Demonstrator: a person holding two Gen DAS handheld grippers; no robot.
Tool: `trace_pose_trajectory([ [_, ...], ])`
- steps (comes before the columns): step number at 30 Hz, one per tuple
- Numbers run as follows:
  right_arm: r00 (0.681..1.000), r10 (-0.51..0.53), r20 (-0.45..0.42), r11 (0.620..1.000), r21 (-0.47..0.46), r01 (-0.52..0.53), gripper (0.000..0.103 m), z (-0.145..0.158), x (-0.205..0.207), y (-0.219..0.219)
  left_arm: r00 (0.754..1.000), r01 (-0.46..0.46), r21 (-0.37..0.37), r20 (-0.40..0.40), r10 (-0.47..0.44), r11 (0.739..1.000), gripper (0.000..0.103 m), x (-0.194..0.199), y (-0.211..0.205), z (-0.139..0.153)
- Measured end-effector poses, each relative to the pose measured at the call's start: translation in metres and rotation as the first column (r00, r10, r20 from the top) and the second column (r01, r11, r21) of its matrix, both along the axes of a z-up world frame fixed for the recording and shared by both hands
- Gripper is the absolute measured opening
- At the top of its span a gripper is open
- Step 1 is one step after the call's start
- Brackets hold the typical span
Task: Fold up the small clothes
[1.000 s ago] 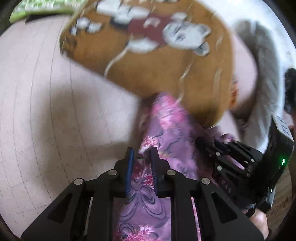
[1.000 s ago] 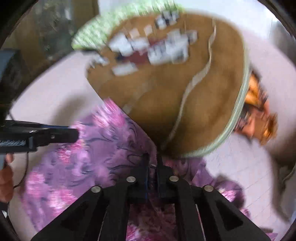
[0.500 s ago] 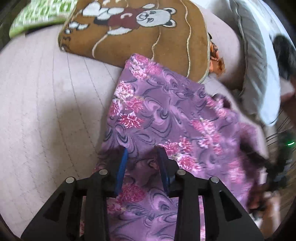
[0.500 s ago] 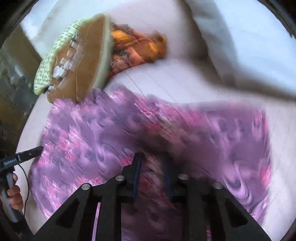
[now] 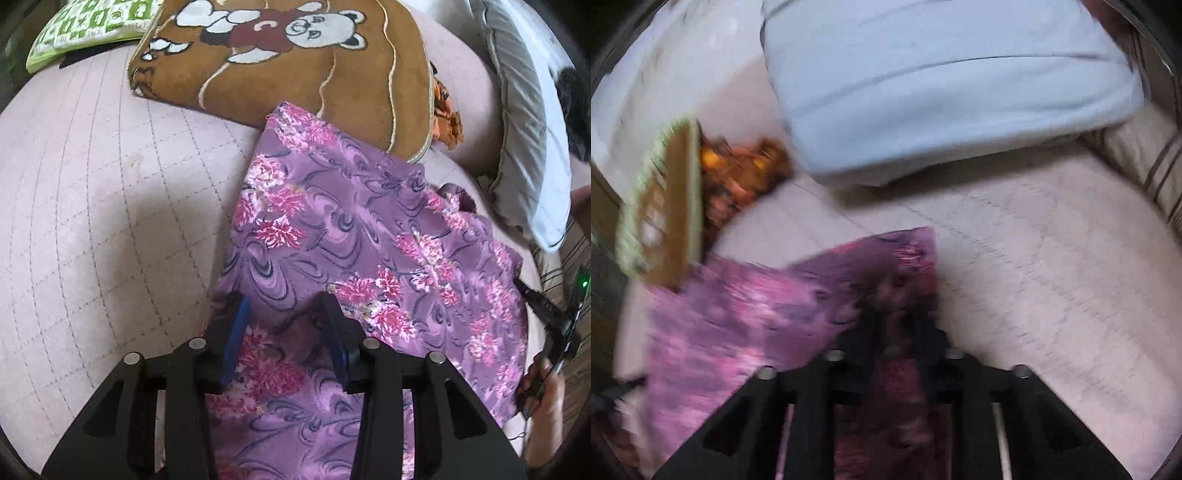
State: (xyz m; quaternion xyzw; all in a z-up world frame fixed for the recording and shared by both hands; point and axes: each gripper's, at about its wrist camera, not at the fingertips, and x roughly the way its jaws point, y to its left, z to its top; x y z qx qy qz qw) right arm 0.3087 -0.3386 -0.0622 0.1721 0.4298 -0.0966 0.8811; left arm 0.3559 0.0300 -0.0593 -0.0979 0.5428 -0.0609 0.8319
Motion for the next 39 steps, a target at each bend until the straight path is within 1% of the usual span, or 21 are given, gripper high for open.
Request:
trace_pose_trajectory([
  [2, 1.0, -0.018, 0.007, 0.999, 0.029, 0.018, 0.015, 0.008, -0.002, -0.008, 1.0, -0.017, -0.026, -0.022, 0.017, 1.0, 0.039, 0.001, 0.003, 0.004],
  [3, 1.0, -0.016, 0.019, 0.999, 0.028, 0.015, 0.02, 0.015, -0.007, -0.007, 0.999, -0.034, -0.042, -0.035, 0.032, 0.999, 0.039, -0.002, 0.009, 0.009],
  [6, 0.991, 0.101, 0.091, 0.991, 0.077, -0.108, 0.021, 0.041, -0.042, 0.007, 0.999, -0.046, -0.131, -0.035, 0.041, 0.99, 0.039, -0.027, 0.023, 0.021],
  [7, 0.985, 0.134, 0.111, 0.987, 0.078, -0.144, 0.023, 0.047, -0.058, 0.014, 0.999, -0.04, -0.162, -0.026, 0.036, 0.986, 0.042, -0.042, 0.025, 0.025],
  [8, 0.977, 0.169, 0.132, 0.98, 0.078, -0.181, 0.024, 0.051, -0.075, 0.024, 0.999, -0.035, -0.184, -0.015, 0.032, 0.982, 0.051, -0.056, 0.027, 0.026],
  [10, 0.962, 0.226, 0.149, 0.969, 0.065, -0.238, 0.025, 0.051, -0.121, 0.041, 0.999, -0.034, -0.217, -0.006, 0.034, 0.975, 0.056, -0.079, 0.027, 0.023],
  [12, 0.965, 0.234, 0.117, 0.969, 0.055, -0.242, 0.024, 0.035, -0.151, 0.046, 0.997, -0.059, -0.23, -0.056, 0.048, 0.971, 0.057, -0.089, 0.026, 0.005],
  [13, 0.969, 0.228, 0.09, 0.971, 0.044, -0.233, 0.025, 0.025, -0.162, 0.043, 0.993, -0.077, -0.226, -0.107, 0.053, 0.971, 0.055, -0.087, 0.024, -0.009],
  [15, 0.983, 0.178, -0.05, 0.984, 0.007, -0.178, 0.025, -0.005, -0.172, 0.038, 0.993, -0.084, -0.202, -0.099, 0.065, 0.976, 0.052, -0.085, 0.02, -0.014],
  [16, 0.983, 0.175, -0.065, 0.984, 0.029, -0.173, 0.025, -0.013, -0.175, 0.036, 0.993, -0.08, -0.191, -0.098, 0.062, 0.978, 0.052, -0.085, 0.019, -0.01],
  [17, 0.987, 0.159, -0.023, 0.987, 0.033, -0.158, 0.025, -0.009, -0.183, 0.036, 0.992, -0.089, -0.189, -0.107, 0.07, 0.978, 0.052, -0.086, 0.02, -0.004],
  [19, 0.989, 0.145, -0.023, 0.989, 0.042, -0.144, 0.03, 0.005, -0.188, 0.043, 0.99, -0.106, -0.245, -0.113, 0.08, 0.964, 0.052, -0.092, 0.029, 0.008],
  [20, 0.989, 0.148, 0.001, 0.988, 0.042, -0.148, 0.031, 0.014, -0.194, 0.045, 0.991, -0.116, -0.27, -0.099, 0.092, 0.956, 0.052, -0.097, 0.038, 0.016],
  [23, 0.982, 0.177, 0.067, 0.984, 0.003, -0.177, 0.045, 0.037, -0.2, 0.065, 0.987, -0.158, -0.274, -0.076, 0.143, 0.949, 0.053, -0.1, 0.063, 0.03],
  [25, 0.962, 0.251, 0.106, 0.968, -0.031, -0.249, 0.052, 0.049, -0.198, 0.096, 0.981, -0.187, -0.289, -0.111, 0.161, 0.939, 0.053, -0.094, 0.08, 0.029],
  [27, 0.936, 0.334, 0.111, 0.942, -0.073, -0.327, 0.054, 0.053, -0.182, 0.137, 0.974, -0.202, -0.319, -0.163, 0.157, 0.926, 0.053, -0.088, 0.093, 0.023],
  [29, 0.909, 0.407, 0.09, 0.911, -0.111, -0.397, 0.059, 0.052, -0.169, 0.173, 0.97, -0.207, -0.339, -0.196, 0.146, 0.918, 0.053, -0.081, 0.1, 0.016],
  [30, 0.887, 0.456, 0.066, 0.885, -0.143, -0.444, 0.061, 0.048, -0.162, 0.2, 0.968, -0.207, -0.341, -0.207, 0.142, 0.917, 0.053, -0.08, 0.104, 0.014],
  [34, 0.785, 0.618, -0.041, 0.756, -0.247, -0.607, 0.061, 0.025, -0.147, 0.295, 0.969, -0.192, -0.346, -0.214, 0.122, 0.918, 0.053, -0.069, 0.124, 0.011],
  [36, 0.735, 0.673, -0.077, 0.687, -0.302, -0.661, 0.061, 0.014, -0.139, 0.342, 0.971, -0.181, -0.348, -0.214, 0.11, 0.92, 0.053, -0.062, 0.131, 0.011],
  [39, 0.678, 0.722, -0.137, 0.589, -0.392, -0.707, 0.062, -0.002, -0.123, 0.404, 0.972, -0.162, -0.328, -0.217, 0.093, 0.931, 0.053, -0.05, 0.143, 0.01],
])
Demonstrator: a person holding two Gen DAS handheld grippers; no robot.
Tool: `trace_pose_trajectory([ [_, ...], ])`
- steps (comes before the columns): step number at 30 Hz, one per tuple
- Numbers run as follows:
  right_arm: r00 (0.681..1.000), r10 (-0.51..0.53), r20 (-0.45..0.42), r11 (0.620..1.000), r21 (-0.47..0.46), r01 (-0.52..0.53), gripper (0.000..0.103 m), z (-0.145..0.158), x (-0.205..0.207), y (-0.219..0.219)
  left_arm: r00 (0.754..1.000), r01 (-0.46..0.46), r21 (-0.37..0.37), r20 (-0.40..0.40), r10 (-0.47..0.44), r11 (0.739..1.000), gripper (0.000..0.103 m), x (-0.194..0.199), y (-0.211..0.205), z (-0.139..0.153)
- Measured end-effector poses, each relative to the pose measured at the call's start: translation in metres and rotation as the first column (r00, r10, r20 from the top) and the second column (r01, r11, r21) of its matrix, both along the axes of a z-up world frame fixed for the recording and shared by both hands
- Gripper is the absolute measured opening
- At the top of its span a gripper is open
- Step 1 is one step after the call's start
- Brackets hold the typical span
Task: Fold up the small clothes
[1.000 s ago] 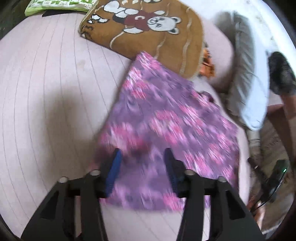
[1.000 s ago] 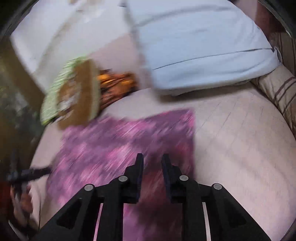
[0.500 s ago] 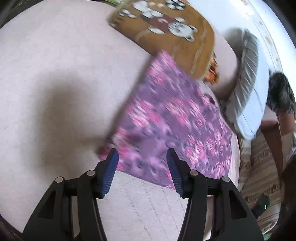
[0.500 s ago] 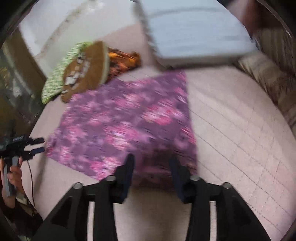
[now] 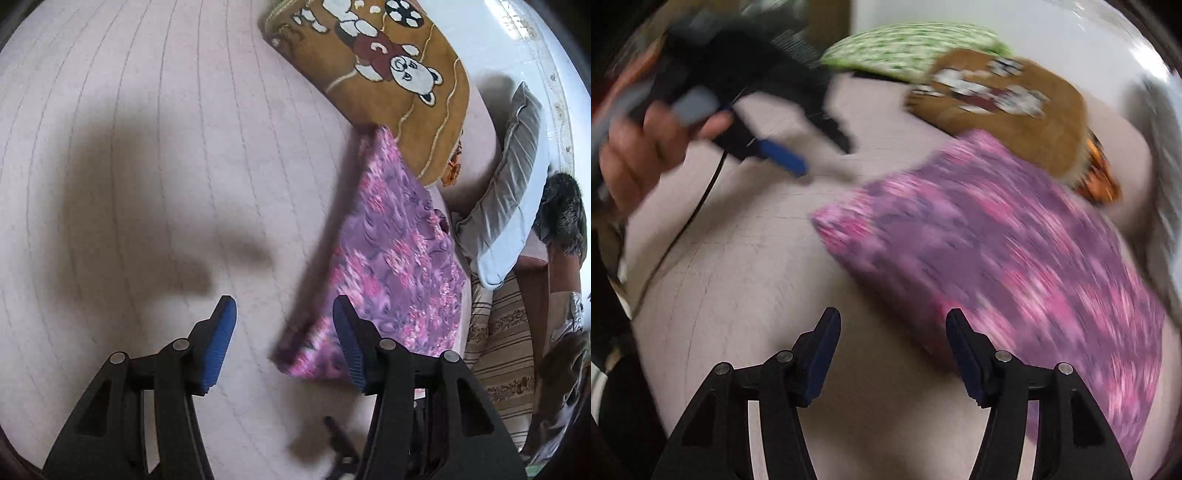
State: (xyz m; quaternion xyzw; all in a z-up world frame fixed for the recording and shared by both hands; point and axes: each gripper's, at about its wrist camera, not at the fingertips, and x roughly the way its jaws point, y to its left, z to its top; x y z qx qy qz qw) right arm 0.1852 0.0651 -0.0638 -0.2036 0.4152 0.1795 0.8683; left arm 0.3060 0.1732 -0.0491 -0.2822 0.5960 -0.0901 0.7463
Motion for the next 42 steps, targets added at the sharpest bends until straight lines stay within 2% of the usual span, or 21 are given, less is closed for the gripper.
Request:
trace_pose_trajectory([
  [5, 0.995, 0.058, 0.079, 0.984, -0.174, -0.043, 0.067, -0.024, 0.015, 0.059, 0.999, 0.048, 0.028, 0.018, -0.048, 0.998, 0.053, 0.016, 0.016, 0.003],
  [7, 0.986, 0.05, 0.16, 0.968, -0.251, -0.008, 0.08, -0.028, 0.02, 0.072, 0.998, 0.064, 0.038, 0.028, -0.065, 0.997, 0.053, 0.024, 0.019, 0.006],
  [9, 0.978, 0.036, 0.204, 0.956, -0.292, 0.025, 0.08, -0.032, 0.026, 0.077, 0.996, 0.08, 0.044, 0.033, -0.082, 0.996, 0.053, 0.033, 0.02, 0.008],
  [11, 0.973, 0.025, 0.231, 0.955, -0.292, 0.044, 0.072, -0.032, 0.033, 0.075, 0.994, 0.1, 0.04, 0.035, -0.102, 0.994, 0.053, 0.043, 0.018, 0.009],
  [12, 0.971, 0.016, 0.238, 0.958, -0.282, 0.054, 0.044, -0.031, 0.036, 0.071, 0.993, 0.109, 0.034, 0.034, -0.11, 0.993, 0.053, 0.048, 0.015, 0.008],
  [13, 0.973, 0.004, 0.23, 0.958, -0.28, 0.062, 0.008, -0.031, 0.041, 0.067, 0.992, 0.119, 0.02, 0.033, -0.12, 0.993, 0.057, 0.055, 0.011, 0.007],
  [14, 0.976, -0.011, 0.218, 0.958, -0.277, 0.073, 0.009, -0.032, 0.046, 0.063, 0.991, 0.132, -0.001, 0.032, -0.132, 0.991, 0.06, 0.062, 0.005, 0.006],
  [16, 0.968, -0.031, 0.247, 0.97, -0.225, 0.089, 0.009, -0.025, 0.047, 0.049, 0.988, 0.155, -0.037, 0.024, -0.154, 0.987, 0.063, 0.074, -0.009, 0.002],
  [19, 0.944, -0.043, 0.326, 0.979, -0.176, 0.105, 0.009, -0.008, 0.036, 0.036, 0.983, 0.184, -0.077, -0.012, -0.186, 0.98, 0.063, 0.096, -0.036, -0.01],
  [24, 0.929, -0.014, 0.369, 0.984, -0.158, 0.077, 0.009, 0.005, 0.029, 0.027, 0.977, 0.208, -0.12, -0.017, -0.211, 0.971, 0.063, 0.119, -0.078, -0.015],
  [29, 0.933, -0.017, 0.359, 0.99, -0.122, 0.065, 0.009, 0.006, 0.03, 0.021, 0.968, 0.24, -0.072, -0.054, -0.244, 0.968, 0.063, 0.129, -0.109, -0.018],
  [32, 0.935, -0.027, 0.354, 0.993, -0.096, 0.065, 0.009, 0.008, 0.03, 0.017, 0.966, 0.255, -0.033, -0.036, -0.256, 0.966, 0.062, 0.129, -0.117, -0.014],
  [33, 0.935, -0.031, 0.354, 0.994, -0.089, 0.067, 0.009, 0.008, 0.029, 0.016, 0.966, 0.258, -0.016, -0.029, -0.258, 0.966, 0.059, 0.129, -0.119, -0.012],
  [34, 0.935, -0.035, 0.354, 0.994, -0.083, 0.068, 0.009, 0.009, 0.029, 0.015, 0.965, 0.261, 0.004, -0.025, -0.261, 0.965, 0.047, 0.128, -0.121, -0.01],
  [35, 0.935, -0.039, 0.354, 0.994, -0.077, 0.071, 0.009, 0.01, 0.029, 0.014, 0.965, 0.263, 0.022, -0.025, -0.263, 0.964, 0.031, 0.128, -0.123, -0.009],
  [37, 0.936, -0.051, 0.348, 0.995, -0.057, 0.076, 0.009, 0.012, 0.03, 0.009, 0.965, 0.263, 0.066, -0.013, -0.263, 0.963, 0.015, 0.126, -0.125, -0.004],
  [39, 0.936, -0.072, 0.344, 0.996, -0.023, 0.085, 0.009, 0.015, 0.031, 0.003, 0.966, 0.256, 0.095, 0.003, -0.258, 0.962, 0.01, 0.124, -0.125, 0.003],
  [42, 0.936, -0.098, 0.338, 0.995, 0.028, 0.095, 0.009, 0.022, 0.029, -0.006, 0.967, 0.248, 0.117, 0.033, -0.253, 0.962, 0.008, 0.119, -0.127, 0.016],
])
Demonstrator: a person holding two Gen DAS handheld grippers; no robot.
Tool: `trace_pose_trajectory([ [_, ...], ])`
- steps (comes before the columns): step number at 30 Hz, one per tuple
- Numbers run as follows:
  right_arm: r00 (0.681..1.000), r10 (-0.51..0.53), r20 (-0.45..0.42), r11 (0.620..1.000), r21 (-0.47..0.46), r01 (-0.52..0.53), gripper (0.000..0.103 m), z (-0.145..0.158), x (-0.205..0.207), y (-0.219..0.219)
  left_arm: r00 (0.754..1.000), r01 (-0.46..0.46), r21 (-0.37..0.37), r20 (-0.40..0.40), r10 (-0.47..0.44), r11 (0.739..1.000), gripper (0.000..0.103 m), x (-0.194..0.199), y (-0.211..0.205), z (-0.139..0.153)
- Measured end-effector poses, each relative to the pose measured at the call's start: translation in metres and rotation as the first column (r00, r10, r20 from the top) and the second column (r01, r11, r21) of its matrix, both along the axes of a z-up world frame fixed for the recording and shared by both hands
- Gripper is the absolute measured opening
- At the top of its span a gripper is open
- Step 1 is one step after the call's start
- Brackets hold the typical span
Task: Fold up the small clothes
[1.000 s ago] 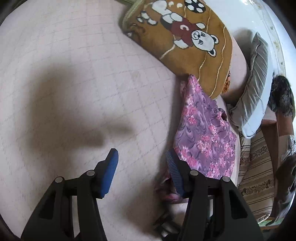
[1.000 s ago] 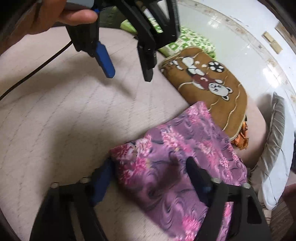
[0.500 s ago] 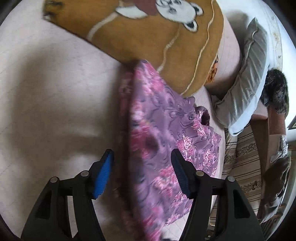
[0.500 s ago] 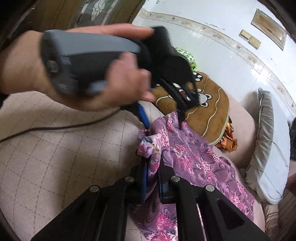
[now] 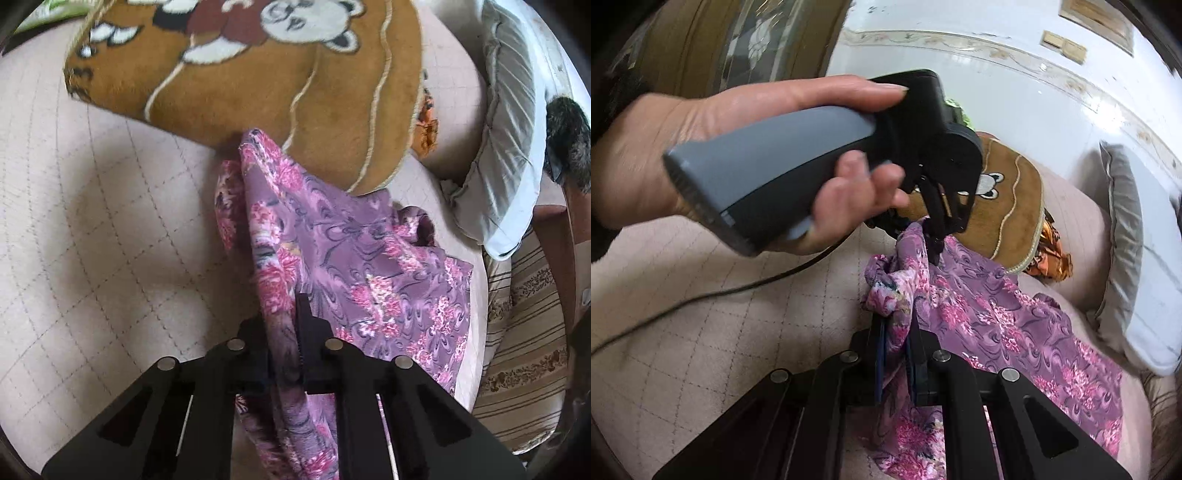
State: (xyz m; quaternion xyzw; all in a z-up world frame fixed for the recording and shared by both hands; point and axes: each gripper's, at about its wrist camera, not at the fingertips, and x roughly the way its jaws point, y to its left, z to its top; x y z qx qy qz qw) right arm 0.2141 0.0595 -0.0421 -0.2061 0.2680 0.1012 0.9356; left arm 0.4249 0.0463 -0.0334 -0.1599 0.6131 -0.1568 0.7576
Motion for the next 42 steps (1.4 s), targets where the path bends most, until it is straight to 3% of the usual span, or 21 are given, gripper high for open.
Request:
trace_pose_trajectory([
  [7, 0.999, -0.041, -0.019, 0.986, 0.16, 0.044, 0.009, 0.024, -0.015, -0.042, 0.996, 0.037, -0.002, 0.082, -0.037, 0.999, 0.008, -0.02, -0.035, 0.048],
  [12, 0.991, -0.121, -0.05, 0.935, 0.33, 0.131, 0.009, 0.044, -0.029, -0.1, 0.987, 0.068, 0.028, 0.145, -0.071, 0.997, 0.008, -0.036, -0.087, 0.077],
  [18, 0.976, -0.21, -0.065, 0.87, 0.442, 0.216, 0.009, 0.055, -0.051, -0.166, 0.974, 0.128, 0.067, 0.182, -0.138, 0.99, 0.007, -0.051, -0.162, 0.095],
  [29, 0.928, -0.344, -0.144, 0.731, 0.579, 0.361, 0.009, 0.036, -0.098, -0.283, 0.954, 0.257, 0.14, 0.123, -0.275, 0.956, 0.006, -0.072, -0.31, 0.056],
  [36, 0.883, -0.381, -0.272, 0.609, 0.645, 0.462, 0.009, -0.002, -0.121, -0.339, 0.938, 0.321, 0.276, 0.039, -0.345, 0.906, 0.007, -0.086, -0.378, -0.003],
  [39, 0.864, -0.367, -0.344, 0.558, 0.662, 0.5, 0.01, -0.02, -0.123, -0.355, 0.927, 0.34, 0.298, 0.053, -0.371, 0.892, 0.014, -0.096, -0.385, -0.003],
  [41, 0.852, -0.36, -0.38, 0.544, 0.656, 0.523, 0.02, -0.027, -0.124, -0.357, 0.919, 0.364, 0.282, 0.049, -0.392, 0.888, 0.026, -0.104, -0.383, 0.005],
  [42, 0.845, -0.358, -0.398, 0.541, 0.649, 0.535, 0.022, -0.029, -0.126, -0.36, 0.91, 0.387, 0.254, 0.051, -0.412, 0.886, 0.028, -0.111, -0.379, 0.012],
])
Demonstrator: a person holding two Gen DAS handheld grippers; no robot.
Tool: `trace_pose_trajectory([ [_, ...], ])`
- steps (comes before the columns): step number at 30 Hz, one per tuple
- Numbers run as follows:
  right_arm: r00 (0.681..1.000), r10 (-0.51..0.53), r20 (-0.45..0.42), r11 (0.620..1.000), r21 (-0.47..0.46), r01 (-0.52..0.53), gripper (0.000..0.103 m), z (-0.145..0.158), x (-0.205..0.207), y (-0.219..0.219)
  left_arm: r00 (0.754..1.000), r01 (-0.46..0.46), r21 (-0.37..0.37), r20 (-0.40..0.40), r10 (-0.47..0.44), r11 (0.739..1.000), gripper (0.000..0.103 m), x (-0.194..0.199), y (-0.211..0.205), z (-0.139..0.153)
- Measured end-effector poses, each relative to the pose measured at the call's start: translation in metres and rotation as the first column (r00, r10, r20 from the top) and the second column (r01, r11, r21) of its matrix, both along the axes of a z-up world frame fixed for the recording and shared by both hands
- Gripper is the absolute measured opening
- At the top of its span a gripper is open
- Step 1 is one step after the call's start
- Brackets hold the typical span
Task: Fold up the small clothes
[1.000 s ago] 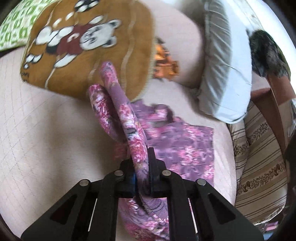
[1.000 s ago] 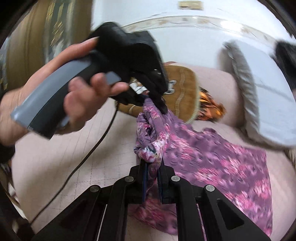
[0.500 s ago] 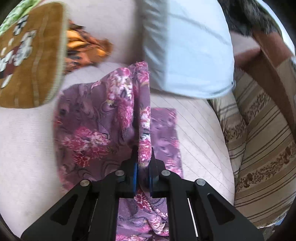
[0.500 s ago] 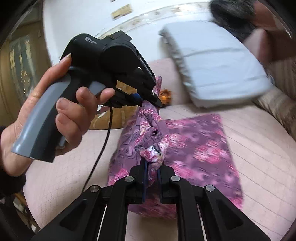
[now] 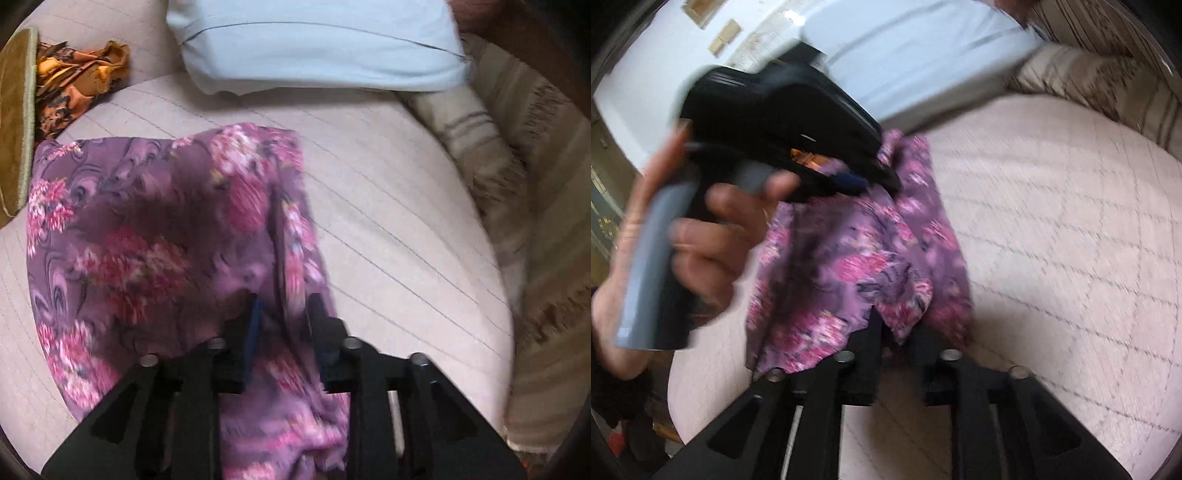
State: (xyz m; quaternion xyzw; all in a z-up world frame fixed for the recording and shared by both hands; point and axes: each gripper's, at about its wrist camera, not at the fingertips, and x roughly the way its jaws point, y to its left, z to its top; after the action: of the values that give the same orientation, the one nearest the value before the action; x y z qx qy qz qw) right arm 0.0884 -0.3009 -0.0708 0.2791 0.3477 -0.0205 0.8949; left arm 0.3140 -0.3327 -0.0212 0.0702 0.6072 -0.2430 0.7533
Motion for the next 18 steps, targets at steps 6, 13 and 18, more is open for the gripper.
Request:
trace_pose_trajectory([
  [6, 0.997, -0.043, 0.059, 0.999, -0.016, 0.044, 0.036, 0.03, -0.019, -0.027, 0.999, -0.046, -0.149, 0.014, 0.049, 0.988, 0.039, -0.008, 0.082, 0.045],
  [13, 0.994, 0.033, 0.107, 0.996, 0.075, -0.041, 0.056, 0.073, 0.07, -0.066, 0.932, -0.361, -0.182, -0.074, 0.353, 0.915, 0.048, 0.043, 0.191, 0.022],
  [18, 0.993, 0.119, -0.008, 0.988, 0.096, -0.118, 0.056, 0.061, 0.166, -0.06, 0.915, -0.403, -0.237, -0.144, 0.378, 0.884, 0.048, 0.052, 0.21, 0.004],
])
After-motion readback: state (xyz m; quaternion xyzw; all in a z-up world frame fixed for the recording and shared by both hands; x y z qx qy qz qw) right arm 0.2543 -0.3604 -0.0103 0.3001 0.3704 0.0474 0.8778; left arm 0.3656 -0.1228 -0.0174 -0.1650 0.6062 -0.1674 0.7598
